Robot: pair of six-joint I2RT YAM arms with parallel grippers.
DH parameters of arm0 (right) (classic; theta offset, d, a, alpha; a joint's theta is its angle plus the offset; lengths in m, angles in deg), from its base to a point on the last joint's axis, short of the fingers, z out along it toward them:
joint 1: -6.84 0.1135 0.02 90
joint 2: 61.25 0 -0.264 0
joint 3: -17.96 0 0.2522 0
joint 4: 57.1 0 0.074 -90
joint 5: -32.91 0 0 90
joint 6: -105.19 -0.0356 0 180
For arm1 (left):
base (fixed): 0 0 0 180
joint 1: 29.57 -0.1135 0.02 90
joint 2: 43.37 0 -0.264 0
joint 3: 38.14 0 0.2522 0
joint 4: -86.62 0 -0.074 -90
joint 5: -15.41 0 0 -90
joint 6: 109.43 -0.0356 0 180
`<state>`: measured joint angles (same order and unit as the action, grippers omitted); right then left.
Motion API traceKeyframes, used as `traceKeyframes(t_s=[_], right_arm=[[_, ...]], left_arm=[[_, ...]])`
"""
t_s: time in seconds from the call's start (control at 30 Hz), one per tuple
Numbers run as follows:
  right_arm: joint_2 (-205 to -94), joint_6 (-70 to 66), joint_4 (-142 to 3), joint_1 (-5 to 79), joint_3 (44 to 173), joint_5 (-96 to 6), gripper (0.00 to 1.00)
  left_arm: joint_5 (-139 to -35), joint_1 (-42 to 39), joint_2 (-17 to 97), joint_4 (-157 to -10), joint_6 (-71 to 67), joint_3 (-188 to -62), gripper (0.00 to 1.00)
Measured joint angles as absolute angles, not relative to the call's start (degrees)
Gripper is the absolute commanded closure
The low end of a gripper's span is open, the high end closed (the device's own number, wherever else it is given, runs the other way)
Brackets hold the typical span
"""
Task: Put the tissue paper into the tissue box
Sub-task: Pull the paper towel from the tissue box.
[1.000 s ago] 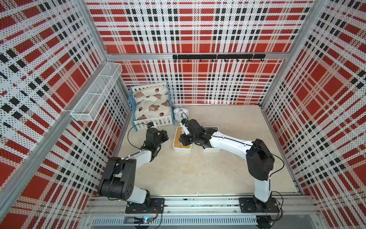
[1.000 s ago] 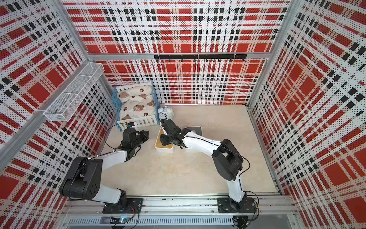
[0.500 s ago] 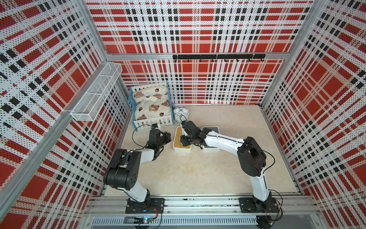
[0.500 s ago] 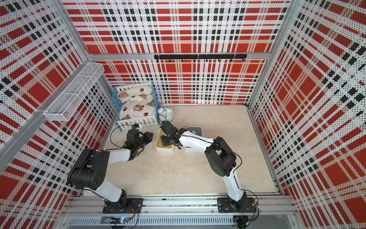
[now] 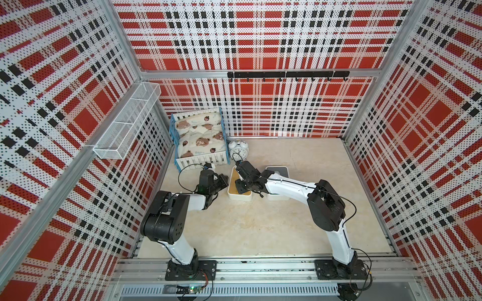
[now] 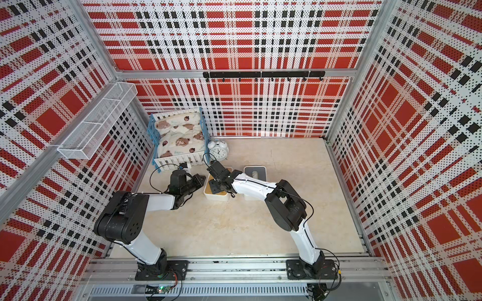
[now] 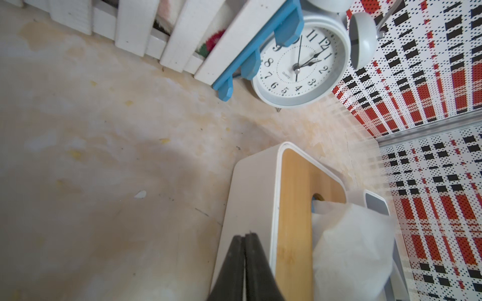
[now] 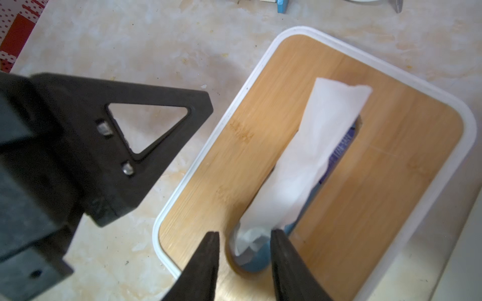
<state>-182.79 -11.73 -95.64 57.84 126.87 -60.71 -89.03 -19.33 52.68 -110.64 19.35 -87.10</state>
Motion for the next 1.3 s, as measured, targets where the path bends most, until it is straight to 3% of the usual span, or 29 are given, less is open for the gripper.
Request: traceKeyframes(t_s=[0.3, 0.47, 0.93, 1.3], right_arm=[[-185.8, -11.6, -97.7, 57.9, 130.7, -63.8, 0.74], [-186.3, -11.3, -98.2, 57.9, 131.4, -65.3, 1.00], [-181.8, -12.0, -94.2, 57.5, 123.7, -66.1, 1.00], [-174.6, -16.3, -82.2, 53.0, 111.8, -54.3, 1.00]], left_arm=[[-89.5, -19.2, 52.7, -110.9, 19.4, -87.1, 0.90], [-89.7, -19.2, 52.7, -110.9, 19.4, -87.1, 0.90], [-90.5, -19.3, 52.7, -111.0, 19.4, -87.1, 0.90], [-90.8, -19.3, 52.7, -111.1, 19.4, -87.1, 0.90]])
